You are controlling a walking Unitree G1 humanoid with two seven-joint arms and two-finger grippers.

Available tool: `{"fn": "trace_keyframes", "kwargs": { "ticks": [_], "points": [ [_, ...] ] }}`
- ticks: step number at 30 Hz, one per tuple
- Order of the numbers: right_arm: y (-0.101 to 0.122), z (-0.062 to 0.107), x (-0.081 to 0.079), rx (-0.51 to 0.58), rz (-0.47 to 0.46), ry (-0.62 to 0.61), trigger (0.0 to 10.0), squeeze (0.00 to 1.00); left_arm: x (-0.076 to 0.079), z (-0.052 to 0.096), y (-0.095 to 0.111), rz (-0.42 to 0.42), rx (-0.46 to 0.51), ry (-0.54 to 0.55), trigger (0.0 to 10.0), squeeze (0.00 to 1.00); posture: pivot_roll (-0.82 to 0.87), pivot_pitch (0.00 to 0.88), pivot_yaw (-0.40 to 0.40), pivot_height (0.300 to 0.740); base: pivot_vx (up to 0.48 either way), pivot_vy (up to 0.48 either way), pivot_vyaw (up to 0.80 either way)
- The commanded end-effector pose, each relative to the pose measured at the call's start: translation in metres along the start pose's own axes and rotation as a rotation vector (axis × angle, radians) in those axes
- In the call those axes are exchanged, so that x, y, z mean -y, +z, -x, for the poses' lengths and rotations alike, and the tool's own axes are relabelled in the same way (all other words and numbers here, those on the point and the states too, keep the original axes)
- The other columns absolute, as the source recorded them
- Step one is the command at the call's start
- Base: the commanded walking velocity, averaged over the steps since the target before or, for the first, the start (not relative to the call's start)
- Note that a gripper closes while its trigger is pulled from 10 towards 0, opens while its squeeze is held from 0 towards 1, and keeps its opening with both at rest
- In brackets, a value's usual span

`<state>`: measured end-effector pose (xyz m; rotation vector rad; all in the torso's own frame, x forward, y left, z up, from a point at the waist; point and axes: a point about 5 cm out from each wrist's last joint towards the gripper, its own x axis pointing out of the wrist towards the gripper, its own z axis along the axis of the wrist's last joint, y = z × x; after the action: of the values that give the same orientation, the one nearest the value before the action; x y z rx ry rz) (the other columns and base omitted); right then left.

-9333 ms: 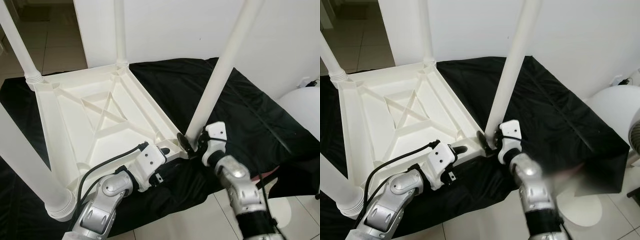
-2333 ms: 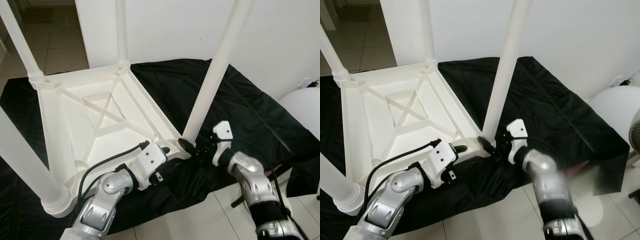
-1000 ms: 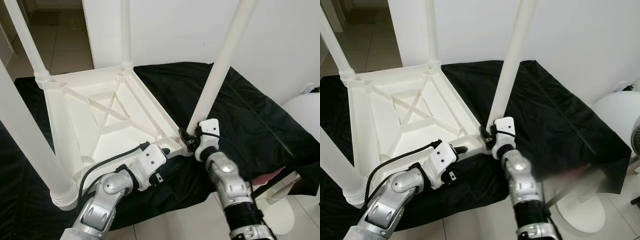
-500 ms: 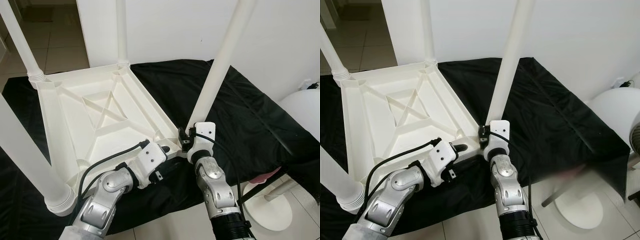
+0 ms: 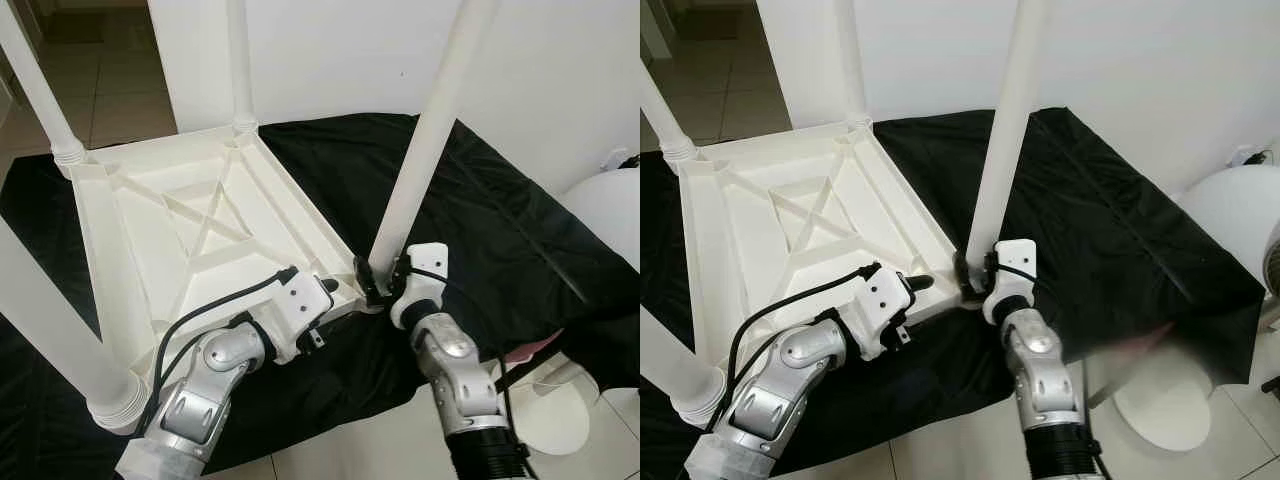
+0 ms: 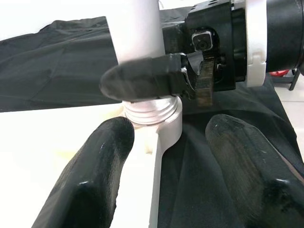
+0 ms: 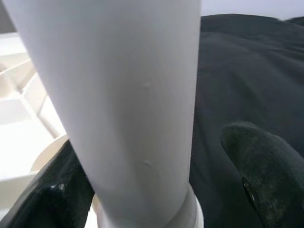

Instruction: Building children table

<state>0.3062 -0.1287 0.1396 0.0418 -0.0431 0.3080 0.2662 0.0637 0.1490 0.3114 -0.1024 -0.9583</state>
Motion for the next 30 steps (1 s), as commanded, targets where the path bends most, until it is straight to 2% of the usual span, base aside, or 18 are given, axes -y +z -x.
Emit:
{"fn": "trace_keyframes", "kwargs": {
  "ticks": [1,3,7,8,9,11,13,20,21,22,23,24,25,26,27,28,29,30],
  "points": [
    [-0.001,-0.001,0.002,-0.003,0.008,0.045,10.0,0.0,-0.001,-0.001,-0.003,0.007,-0.014,0.032,10.0,0.0,-0.01,0.031,-0.025,0.74,0.0,0.0,0.0],
    [0.0,-0.002,0.012,-0.017,0.027,0.145,10.0,0.0,-0.003,-0.001,-0.003,0.004,-0.013,0.033,10.0,0.0,-0.02,0.033,-0.02,0.74,0.0,0.0,0.0],
    [0.0,-0.002,0.015,-0.019,0.041,0.193,10.0,0.0,-0.003,-0.001,-0.003,0.003,-0.014,0.032,10.0,0.0,-0.01,0.03,-0.019,0.74,0.0,0.0,0.0],
    [0.0,-0.003,0.017,-0.028,0.045,0.258,10.0,0.0,-0.002,-0.001,-0.003,0.001,-0.014,0.028,10.0,0.0,-0.01,0.021,-0.019,0.74,0.0,0.0,0.0],
    [0.0,-0.004,0.019,-0.031,0.095,0.32,10.0,0.0,0.0,-0.001,-0.004,0.002,-0.016,0.024,10.0,0.0,-0.01,0.018,-0.022,0.74,0.0,0.0,0.0],
    [0.0,-0.004,0.019,-0.031,0.095,0.32,10.0,0.0,0.0,-0.001,-0.004,0.002,-0.016,0.024,10.0,0.0,-0.01,0.018,-0.022,0.74,0.0,0.0,0.0],
    [0.0,-0.01,0.022,-0.045,0.135,0.405,10.0,0.0,0.0,-0.002,-0.004,0.003,-0.016,0.026,10.0,0.0,0.0,0.02,-0.029,0.74,0.0,0.0,0.0],
    [0.005,-0.025,0.02,-0.063,0.167,0.515,10.0,0.0,0.0,-0.002,-0.003,0.002,-0.015,0.036,10.0,0.0,0.01,0.015,-0.04,0.74,0.0,0.0,0.0],
    [0.006,-0.028,0.02,-0.068,0.181,0.533,8.9,0.0,0.001,-0.002,-0.003,0.005,-0.013,0.038,10.0,0.0,0.01,0.016,-0.042,0.74,0.0,0.0,0.0],
    [0.006,-0.031,0.02,-0.072,0.191,0.551,8.7,0.0,0.001,-0.002,-0.002,0.004,-0.012,0.039,10.0,0.0,0.02,0.01,-0.046,0.74,0.0,0.0,0.0],
    [0.005,-0.032,0.019,-0.082,0.203,0.565,6.6,0.0,0.002,-0.003,-0.002,0.007,-0.009,0.039,10.0,0.0,0.02,0.01,-0.046,0.74,0.0,0.0,0.0],
    [0.004,-0.033,0.019,-0.085,0.206,0.578,5.3,0.0,0.003,-0.003,-0.002,0.006,-0.007,0.039,10.0,0.0,0.02,0.007,-0.049,0.74,0.0,0.0,0.0],
    [0.004,-0.033,0.019,-0.085,0.206,0.578,5.3,0.0,0.003,-0.003,-0.002,0.006,-0.007,0.039,10.0,0.0,0.02,0.007,-0.049,0.74,0.0,0.0,0.0],
    [0.002,-0.033,0.019,-0.089,0.201,0.585,4.6,0.0,0.003,-0.003,-0.001,0.006,-0.006,0.039,10.0,0.0,0.02,0.007,-0.049,0.74,0.0,0.0,0.0],
    [0.0,-0.033,0.02,-0.095,0.204,0.597,3.0,0.0,0.004,-0.003,-0.001,0.007,-0.006,0.039,10.0,0.0,0.02,0.006,-0.053,0.74,0.0,0.0,0.0],
    [0.0,-0.033,0.02,-0.095,0.204,0.597,3.0,0.0,0.004,-0.003,-0.001,0.007,-0.006,0.039,10.0,0.0,0.02,0.006,-0.053,0.74,0.0,0.0,0.0],
    [-0.002,-0.032,0.021,-0.102,0.198,0.602,0.0,0.0,0.004,-0.003,-0.002,0.007,-0.006,0.04,10.0,0.0,0.02,0.007,-0.055,0.74,0.0,0.0,0.0],
    [-0.002,-0.032,0.021,-0.102,0.198,0.602,0.0,0.0,0.004,-0.003,-0.002,0.007,-0.006,0.04,10.0,0.0,0.02,0.007,-0.055,0.74,0.0,0.0,0.0]
  ]
}}
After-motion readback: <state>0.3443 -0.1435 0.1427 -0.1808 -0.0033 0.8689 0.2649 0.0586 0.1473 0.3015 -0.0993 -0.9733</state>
